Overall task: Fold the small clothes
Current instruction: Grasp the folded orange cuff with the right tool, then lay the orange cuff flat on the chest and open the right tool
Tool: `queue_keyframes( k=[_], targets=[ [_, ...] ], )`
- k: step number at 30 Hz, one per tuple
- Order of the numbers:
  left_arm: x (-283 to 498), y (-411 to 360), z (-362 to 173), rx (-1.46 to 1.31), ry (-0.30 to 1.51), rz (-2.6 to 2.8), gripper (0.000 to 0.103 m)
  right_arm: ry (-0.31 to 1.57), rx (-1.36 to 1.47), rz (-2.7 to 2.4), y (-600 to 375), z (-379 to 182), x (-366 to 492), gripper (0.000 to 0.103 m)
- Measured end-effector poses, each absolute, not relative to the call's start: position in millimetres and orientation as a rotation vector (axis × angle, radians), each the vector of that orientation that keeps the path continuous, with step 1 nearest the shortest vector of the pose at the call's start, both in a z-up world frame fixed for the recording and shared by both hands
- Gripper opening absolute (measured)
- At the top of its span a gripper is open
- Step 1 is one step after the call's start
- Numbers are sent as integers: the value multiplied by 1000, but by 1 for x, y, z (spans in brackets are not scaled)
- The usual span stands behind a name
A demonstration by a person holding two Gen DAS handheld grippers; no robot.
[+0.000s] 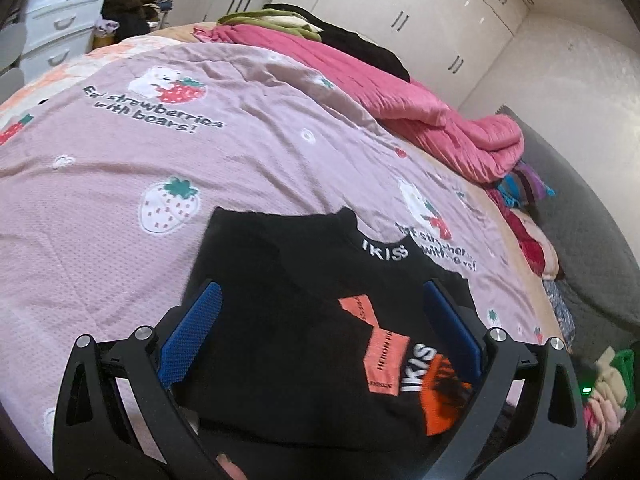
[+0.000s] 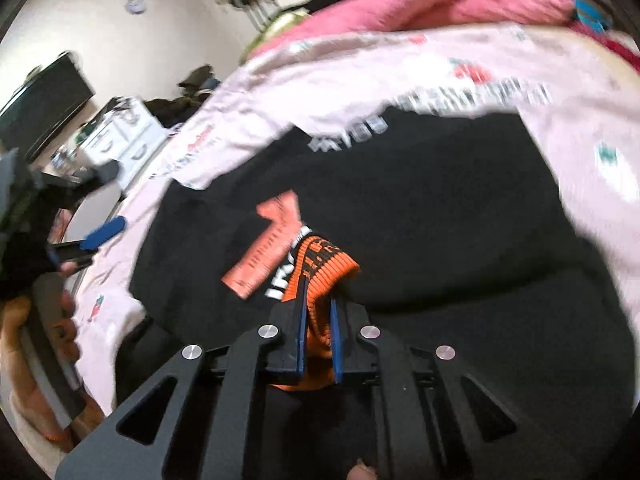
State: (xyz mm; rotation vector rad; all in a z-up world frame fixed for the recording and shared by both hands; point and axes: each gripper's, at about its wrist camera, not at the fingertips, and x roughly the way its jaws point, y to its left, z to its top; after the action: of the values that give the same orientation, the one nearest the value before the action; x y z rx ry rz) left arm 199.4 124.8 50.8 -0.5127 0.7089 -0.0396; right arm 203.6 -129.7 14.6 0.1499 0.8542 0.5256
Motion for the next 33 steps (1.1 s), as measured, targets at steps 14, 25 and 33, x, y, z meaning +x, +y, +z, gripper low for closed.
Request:
queue_keyframes(
  k=[14,25,33],
  targets=[
    [204,148,53,-523,693,7,94,590,-45,497,-142,90,243,8],
    [220,116,38,-415,761,-22,94,655,-47,406,-174,51,253,8],
    [232,93,23,-371,820,-55,94,674,-44,383,-183,44,254,8]
  ],
)
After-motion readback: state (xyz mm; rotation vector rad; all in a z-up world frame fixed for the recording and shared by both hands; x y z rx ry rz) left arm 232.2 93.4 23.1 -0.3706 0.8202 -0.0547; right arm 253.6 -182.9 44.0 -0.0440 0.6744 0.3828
